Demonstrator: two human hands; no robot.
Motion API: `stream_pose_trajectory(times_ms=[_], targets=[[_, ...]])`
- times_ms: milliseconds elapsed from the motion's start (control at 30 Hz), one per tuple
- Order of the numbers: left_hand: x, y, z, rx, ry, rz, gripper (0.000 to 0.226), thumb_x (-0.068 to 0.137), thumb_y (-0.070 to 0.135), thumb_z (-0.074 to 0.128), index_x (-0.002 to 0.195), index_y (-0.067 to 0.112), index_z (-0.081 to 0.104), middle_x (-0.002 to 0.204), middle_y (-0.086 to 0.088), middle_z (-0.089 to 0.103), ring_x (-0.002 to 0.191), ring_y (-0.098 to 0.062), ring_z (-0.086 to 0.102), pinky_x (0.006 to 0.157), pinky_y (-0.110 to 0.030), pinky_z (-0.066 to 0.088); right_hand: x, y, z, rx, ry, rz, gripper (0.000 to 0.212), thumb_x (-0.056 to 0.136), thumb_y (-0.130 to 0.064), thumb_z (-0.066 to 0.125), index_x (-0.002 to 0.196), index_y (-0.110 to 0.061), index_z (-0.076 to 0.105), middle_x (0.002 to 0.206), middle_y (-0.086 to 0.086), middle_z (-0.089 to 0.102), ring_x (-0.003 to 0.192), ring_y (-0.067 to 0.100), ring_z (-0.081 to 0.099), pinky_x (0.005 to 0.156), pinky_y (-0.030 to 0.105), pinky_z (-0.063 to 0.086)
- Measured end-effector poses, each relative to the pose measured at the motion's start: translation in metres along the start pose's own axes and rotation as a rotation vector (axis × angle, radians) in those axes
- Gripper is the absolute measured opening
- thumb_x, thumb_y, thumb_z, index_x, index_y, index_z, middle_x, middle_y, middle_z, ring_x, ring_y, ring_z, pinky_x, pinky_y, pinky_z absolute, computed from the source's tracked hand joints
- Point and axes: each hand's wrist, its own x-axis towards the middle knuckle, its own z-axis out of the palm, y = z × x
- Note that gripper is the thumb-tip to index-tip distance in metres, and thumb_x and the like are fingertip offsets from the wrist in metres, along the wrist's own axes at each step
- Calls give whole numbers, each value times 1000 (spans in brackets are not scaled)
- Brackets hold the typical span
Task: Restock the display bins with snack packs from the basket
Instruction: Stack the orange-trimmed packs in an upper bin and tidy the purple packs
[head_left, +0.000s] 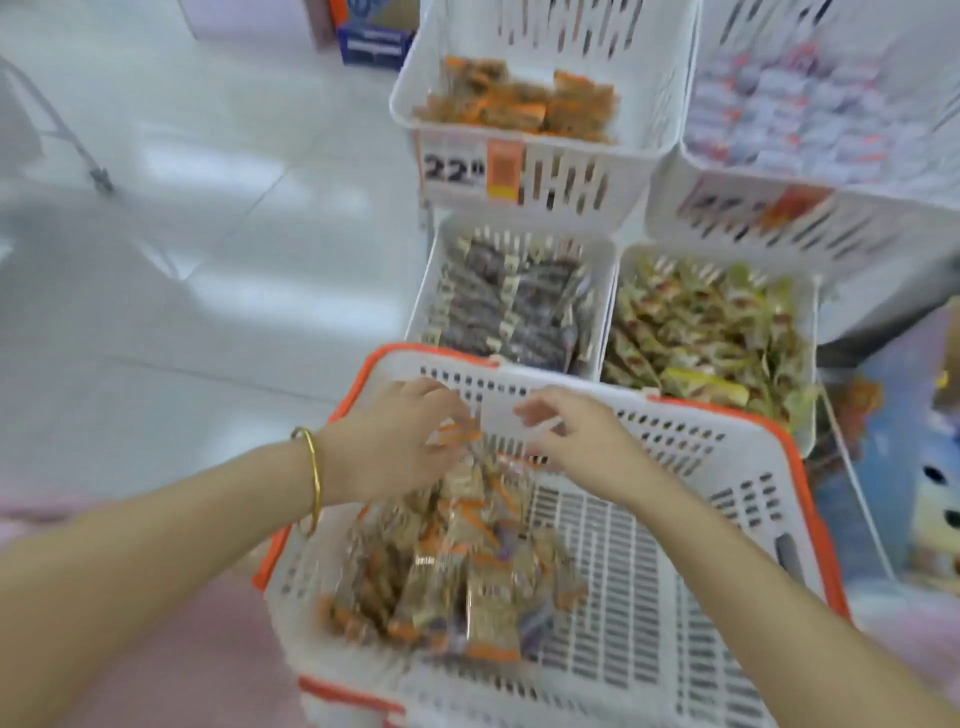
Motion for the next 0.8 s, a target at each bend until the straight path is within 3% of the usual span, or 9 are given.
stream_pose_trajectory(times_ms=[133,200,333,400,633,800], targets=[[-23,-3,26,127,-193,-86,41,96,36,44,136,26,41,142,-1,36,133,-25,28,110,-36,26,1,64,80,-30,-125,151,29,92,-5,49,119,-14,56,122,5,57,100,17,55,78,30,47],[-26,-4,31,171,-249,-108,43,97,38,43,137,26,39,145,-1,32,136,-25,23,111,-37,24,-3,86,110,-48,-204,213,33,92,-8,54,125,-13,52,132,9,53,108,19,54,82,29,46],[-20,-5,31,226,-278,-102,43,97,39,41,138,23,38,144,-3,34,134,-26,26,107,-34,25,-7,103,146,-66,-374,301,79,85,-25,70,147,-14,24,148,6,35,128,23,45,98,31,45],[-15,-3,31,251,-276,-81,44,97,39,40,137,20,39,140,-5,37,129,-27,32,105,-35,28,-7,104,160,-109,-399,315,87,82,-30,73,149,-15,19,150,6,31,128,25,44,99,36,46],[-10,6,30,226,-223,-63,40,99,28,39,136,14,42,140,-6,38,129,-24,32,96,-28,24,-4,116,173,-392,-366,264,85,76,-52,72,141,-16,32,145,6,35,131,29,35,103,43,40],[-12,8,29,206,-231,-69,41,99,28,41,138,16,41,142,-5,36,131,-24,29,101,-31,27,-2,119,169,-415,-391,206,73,76,-47,73,135,-17,44,138,8,44,128,28,39,101,42,42]])
